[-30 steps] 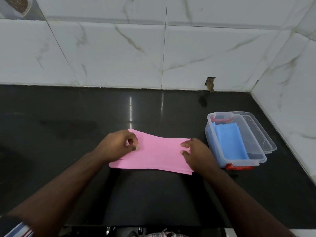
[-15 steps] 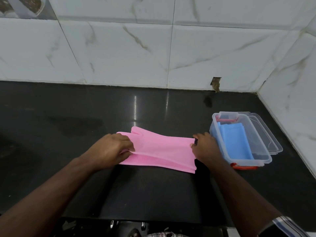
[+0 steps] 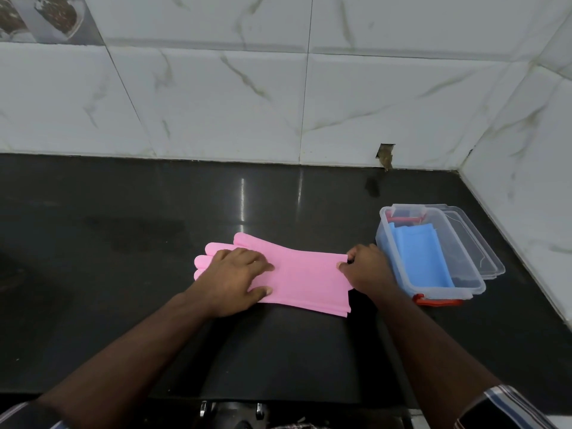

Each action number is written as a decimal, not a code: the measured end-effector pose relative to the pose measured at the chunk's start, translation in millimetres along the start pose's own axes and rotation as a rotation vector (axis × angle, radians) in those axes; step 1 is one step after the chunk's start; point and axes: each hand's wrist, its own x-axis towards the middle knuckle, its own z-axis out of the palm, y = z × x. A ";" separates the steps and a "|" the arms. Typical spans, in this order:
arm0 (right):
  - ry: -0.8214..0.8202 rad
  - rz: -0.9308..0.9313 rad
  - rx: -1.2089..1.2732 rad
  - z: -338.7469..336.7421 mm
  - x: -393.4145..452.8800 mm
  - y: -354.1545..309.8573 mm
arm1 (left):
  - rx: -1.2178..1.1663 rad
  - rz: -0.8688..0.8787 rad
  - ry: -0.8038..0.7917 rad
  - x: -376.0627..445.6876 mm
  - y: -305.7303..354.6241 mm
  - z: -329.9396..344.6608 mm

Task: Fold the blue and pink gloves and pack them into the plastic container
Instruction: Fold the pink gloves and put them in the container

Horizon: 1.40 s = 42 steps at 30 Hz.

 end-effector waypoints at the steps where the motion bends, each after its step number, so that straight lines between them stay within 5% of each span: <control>1: -0.008 0.018 0.069 -1.1 0.9 0.1 | 0.013 -0.005 -0.029 5.0 2.4 4.2; 7: -0.112 0.127 0.513 -8.7 -7.8 -0.7 | 0.079 -0.076 -0.128 17.9 7.6 22.1; 11: -0.060 0.038 0.700 -6.5 -26.8 7.1 | 0.082 -0.101 -0.112 15.8 8.6 32.5; 15: -0.116 -0.096 0.686 6.8 -37.9 17.3 | 0.069 -0.111 -0.091 16.6 9.4 35.9; 18: -0.174 0.001 0.719 7.0 -30.4 20.3 | 0.050 -0.118 -0.103 20.7 10.2 34.5; 21: -0.075 0.094 0.851 -4.2 -23.2 17.8 | 0.027 -0.120 -0.107 25.9 14.3 31.7; 25: 0.052 0.081 0.710 -15.5 -22.8 12.6 | 0.037 -0.124 -0.118 32.8 21.4 31.4; 35: -0.217 0.028 0.902 -42.8 -35.5 -0.7 | 0.088 -0.147 -0.131 34.8 21.7 40.7; 42: -0.214 -0.094 0.890 -59.2 -44.0 -24.3 | 0.019 -0.119 -0.082 34.5 18.8 37.9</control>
